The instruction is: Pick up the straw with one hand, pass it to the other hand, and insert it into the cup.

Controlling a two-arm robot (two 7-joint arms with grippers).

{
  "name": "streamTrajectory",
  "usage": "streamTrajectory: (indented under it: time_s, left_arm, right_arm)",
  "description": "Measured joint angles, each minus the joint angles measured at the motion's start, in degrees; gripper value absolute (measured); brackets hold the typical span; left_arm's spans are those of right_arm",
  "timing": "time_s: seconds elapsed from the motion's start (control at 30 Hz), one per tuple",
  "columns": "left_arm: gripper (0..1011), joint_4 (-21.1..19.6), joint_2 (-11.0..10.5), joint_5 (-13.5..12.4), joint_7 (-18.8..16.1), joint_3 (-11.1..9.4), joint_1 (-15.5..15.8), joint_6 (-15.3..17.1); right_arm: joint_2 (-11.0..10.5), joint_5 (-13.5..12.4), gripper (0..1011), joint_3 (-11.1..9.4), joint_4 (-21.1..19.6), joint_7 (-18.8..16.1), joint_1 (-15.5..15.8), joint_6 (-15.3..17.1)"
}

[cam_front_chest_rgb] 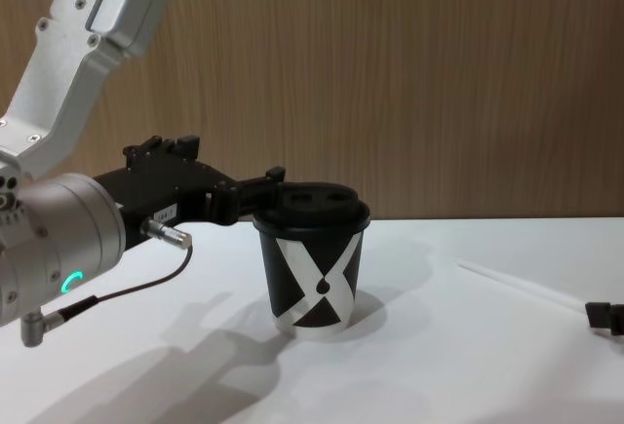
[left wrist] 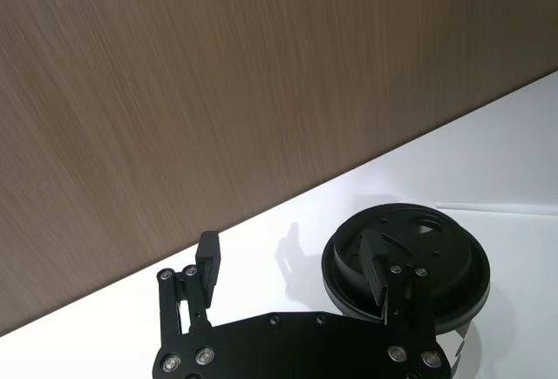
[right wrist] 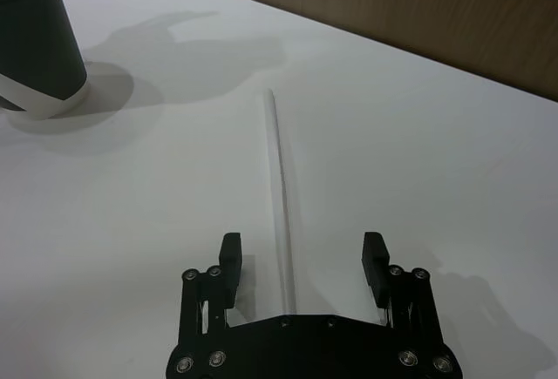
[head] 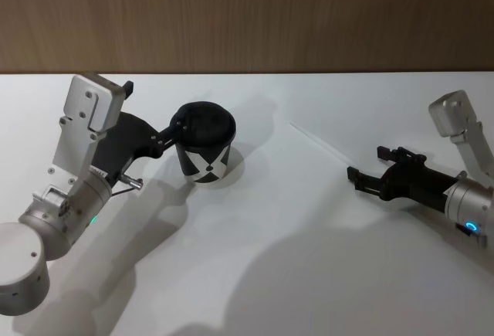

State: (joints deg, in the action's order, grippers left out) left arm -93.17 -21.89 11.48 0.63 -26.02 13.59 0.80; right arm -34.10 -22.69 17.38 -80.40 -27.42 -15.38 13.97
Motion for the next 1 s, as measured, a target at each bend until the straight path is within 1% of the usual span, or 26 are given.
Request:
streamTrajectory:
  time_s: [0.07,0.13,0.17,0.23,0.27,0.33,0.37,0.43,0.47,0.5,0.57,0.63,0.8,0.83,0.93,1.0]
  left_arm:
    - [1003,0.0,0.0,0.0,0.0,0.0,0.0,0.0]
    - [1003,0.0,0.0,0.0,0.0,0.0,0.0,0.0]
    - [1003,0.0,0.0,0.0,0.0,0.0,0.0,0.0]
    - [1003,0.0,0.0,0.0,0.0,0.0,0.0,0.0]
    - [1003,0.0,0.0,0.0,0.0,0.0,0.0,0.0]
    - [1003,0.0,0.0,0.0,0.0,0.0,0.0,0.0]
    - [1003,0.0,0.0,0.0,0.0,0.0,0.0,0.0]
    - [1003,0.0,0.0,0.0,0.0,0.0,0.0,0.0]
    - [1003,0.0,0.0,0.0,0.0,0.0,0.0,0.0]
    - [1003,0.0,0.0,0.0,0.0,0.0,0.0,0.0]
    - [1003,0.0,0.0,0.0,0.0,0.0,0.0,0.0]
    - [1002,0.0,0.0,0.0,0.0,0.0,0.0,0.0]
    - [1003,0.0,0.0,0.0,0.0,0.0,0.0,0.0]
    - [1003,0.0,0.0,0.0,0.0,0.0,0.0,0.0]
    - [1003,0.0,0.0,0.0,0.0,0.0,0.0,0.0]
    - [1003,0.0,0.0,0.0,0.0,0.0,0.0,0.0]
  right_arm:
    - [-0.1,-0.1,835,0.2,0.0,-0.1,-0.1,0.2]
    - [-0.2,-0.2,798,0.3,0.1,-0.2,-0.1,0.4]
    - [-0.3,-0.3,742,0.4,0.1,-0.2,-0.2,0.5]
    - [-0.3,-0.3,703,0.5,0.1,-0.2,-0.2,0.6]
    - [-0.4,-0.4,645,0.7,0.1,-0.3,-0.3,0.7]
    - [-0.5,-0.5,590,0.8,0.1,-0.4,-0.3,0.9]
    - [-0.5,-0.5,590,0.9,0.1,-0.5,-0.4,0.9]
    - [-0.7,-0.6,485,1.1,0.1,-0.6,-0.4,1.0]
    - [-0.7,-0.6,485,1.1,0.1,-0.6,-0.4,1.0]
    - [-0.7,-0.7,423,1.2,0.1,-0.6,-0.4,1.0]
    - [-0.8,-0.7,387,1.4,0.1,-0.6,-0.4,1.0]
    - [-0.9,-0.8,302,1.5,0.1,-0.7,-0.4,1.0]
    - [-1.1,-0.9,167,1.9,0.1,-0.7,-0.5,1.1]
    - [-1.1,-0.9,114,2.0,0.2,-0.7,-0.5,1.1]
    - [-1.1,-1.0,31,2.1,0.2,-0.8,-0.6,1.1]
    - [-1.2,-1.1,17,2.3,0.2,-0.8,-0.6,1.0]
